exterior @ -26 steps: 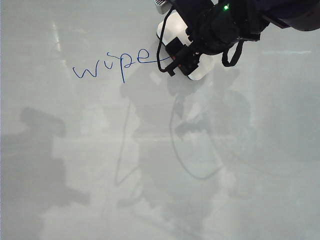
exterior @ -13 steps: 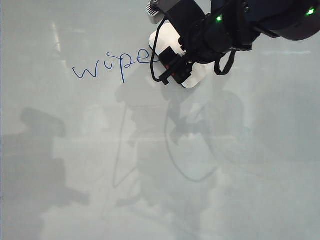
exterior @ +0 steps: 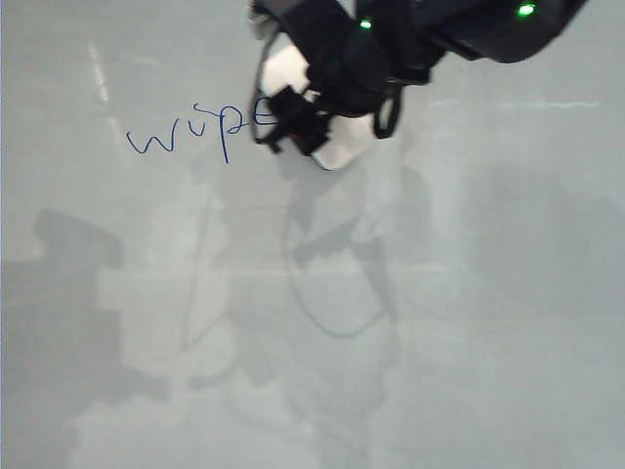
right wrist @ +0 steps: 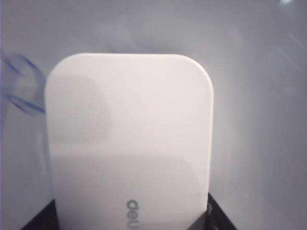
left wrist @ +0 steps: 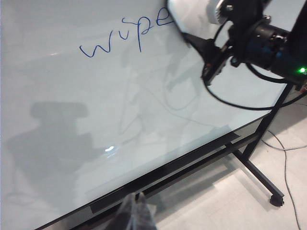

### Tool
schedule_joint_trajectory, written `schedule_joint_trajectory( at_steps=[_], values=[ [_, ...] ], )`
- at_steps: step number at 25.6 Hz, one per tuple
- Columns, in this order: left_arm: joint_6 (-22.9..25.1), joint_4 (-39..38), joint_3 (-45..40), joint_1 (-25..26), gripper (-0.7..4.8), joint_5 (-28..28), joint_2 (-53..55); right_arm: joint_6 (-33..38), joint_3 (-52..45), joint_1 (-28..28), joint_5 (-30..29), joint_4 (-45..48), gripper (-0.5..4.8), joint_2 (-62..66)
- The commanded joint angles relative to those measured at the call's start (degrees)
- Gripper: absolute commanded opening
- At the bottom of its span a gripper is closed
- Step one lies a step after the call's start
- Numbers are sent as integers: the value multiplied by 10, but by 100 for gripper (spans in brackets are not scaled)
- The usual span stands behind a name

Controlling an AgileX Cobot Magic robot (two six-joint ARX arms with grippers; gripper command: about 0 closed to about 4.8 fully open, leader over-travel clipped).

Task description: Grab the whiteboard eraser that is attached to the surface of the whiteboard and use it to clean the writing on the whiteboard.

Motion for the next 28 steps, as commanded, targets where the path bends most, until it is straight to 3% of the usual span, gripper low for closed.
schedule_joint_trajectory(
  at_steps=[1,14,21,28],
  values=[
    [2,6,1,0,-2,0,0,2,24,23,-28,15,149,17],
    [2,10,1,0,-2,2,0,2,93,58,-25,-5,149,96],
    [2,10,1,0,-2,2,0,-17,92,68,110,-7,149,89],
    [2,13,1,0,-2,2,0,-97,90,74,144,-2,149,65]
  ],
)
